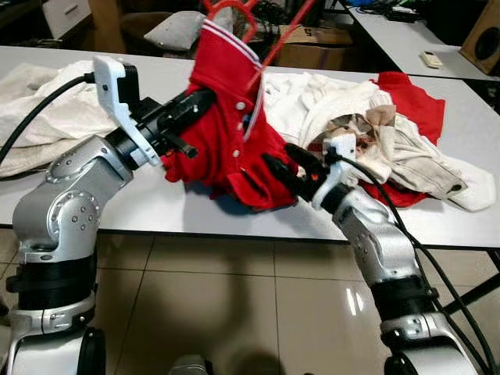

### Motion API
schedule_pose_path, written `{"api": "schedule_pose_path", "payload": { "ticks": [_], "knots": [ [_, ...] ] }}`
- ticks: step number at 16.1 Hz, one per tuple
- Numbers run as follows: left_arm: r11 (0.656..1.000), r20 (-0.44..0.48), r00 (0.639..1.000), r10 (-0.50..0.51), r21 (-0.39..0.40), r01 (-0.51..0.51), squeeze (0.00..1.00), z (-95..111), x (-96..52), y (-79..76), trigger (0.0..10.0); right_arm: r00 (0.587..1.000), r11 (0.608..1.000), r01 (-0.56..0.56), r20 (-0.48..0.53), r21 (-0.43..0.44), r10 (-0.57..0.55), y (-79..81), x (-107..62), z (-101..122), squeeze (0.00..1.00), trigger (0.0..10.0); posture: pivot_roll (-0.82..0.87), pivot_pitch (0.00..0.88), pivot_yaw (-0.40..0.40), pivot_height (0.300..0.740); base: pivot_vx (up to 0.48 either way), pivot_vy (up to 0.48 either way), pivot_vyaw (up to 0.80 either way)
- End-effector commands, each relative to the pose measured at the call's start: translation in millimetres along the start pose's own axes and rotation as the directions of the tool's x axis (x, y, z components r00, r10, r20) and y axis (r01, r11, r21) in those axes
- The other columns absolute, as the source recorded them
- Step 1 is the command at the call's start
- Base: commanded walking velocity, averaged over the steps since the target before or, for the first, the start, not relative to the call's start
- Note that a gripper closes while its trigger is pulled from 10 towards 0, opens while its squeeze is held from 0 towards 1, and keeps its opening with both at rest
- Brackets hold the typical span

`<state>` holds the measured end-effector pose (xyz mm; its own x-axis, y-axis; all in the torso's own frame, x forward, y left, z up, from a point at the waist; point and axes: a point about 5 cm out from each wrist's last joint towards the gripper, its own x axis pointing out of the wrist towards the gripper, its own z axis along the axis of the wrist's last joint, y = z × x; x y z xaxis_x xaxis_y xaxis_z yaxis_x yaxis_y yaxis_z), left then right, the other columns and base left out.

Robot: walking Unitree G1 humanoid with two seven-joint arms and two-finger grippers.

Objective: Hang hanger

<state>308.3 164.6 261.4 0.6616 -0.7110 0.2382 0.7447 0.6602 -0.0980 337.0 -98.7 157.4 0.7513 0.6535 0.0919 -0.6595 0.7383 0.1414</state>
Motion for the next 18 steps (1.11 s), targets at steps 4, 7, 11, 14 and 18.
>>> {"api": "schedule_pose_path", "payload": {
  "ticks": [4, 7, 11, 14, 18],
  "knots": [
    [0.999, 0.024, 0.999, -0.041, 0.005, 0.041, 0.0, 2.1, 10.7, -12.1, 0.0, 0.998, 0.999, -0.029, 0.064, 0.03, 0.027, 9.4, 24.1, 23.8, 1.0, 10.0, 0.19, 0.0, -0.037, 0.74, 0.0, 0.0, 0.0],
    [1.0, 0.014, 1.0, -0.02, 0.014, 0.02, 0.0, -1.6, 9.1, -12.4, 0.0, 0.997, 0.999, -0.013, 0.083, 0.03, 0.011, 11.6, 29.3, 30.3, 1.0, 10.0, 0.2, 0.0, -0.05, 0.74, 0.0, 0.0, 0.0],
    [0.999, 0.012, 0.999, -0.03, 0.022, 0.029, 0.0, -4.5, 8.0, -18.4, 0.0, 0.982, 0.982, 0.185, 0.016, 0.022, -0.186, -3.4, 42.2, 31.7, 0.0, 10.0, 0.19, 0.0, -0.066, 0.74, 0.0, 0.0, 0.0],
    [0.999, 0.006, 1.0, -0.022, 0.029, 0.022, 0.0, -9.2, 6.1, -21.4, 0.0, 0.979, 0.979, 0.201, 0.007, 0.034, -0.201, -5.6, 46.0, 34.1, 0.0, 10.0, 0.19, 0.0, -0.081, 0.74, 0.0, 0.0, 0.0],
    [0.993, -0.017, 0.998, 0.06, 0.104, -0.058, 0.0, -17.1, 2.1, -19.1, 0.0, 0.968, 0.974, 0.227, -0.114, 0.008, -0.224, -3.5, 40.7, 10.0, 0.0, 10.0, 0.18, 0.0, -0.091, 0.74, 0.0, 0.0, 0.0]
  ]
}}
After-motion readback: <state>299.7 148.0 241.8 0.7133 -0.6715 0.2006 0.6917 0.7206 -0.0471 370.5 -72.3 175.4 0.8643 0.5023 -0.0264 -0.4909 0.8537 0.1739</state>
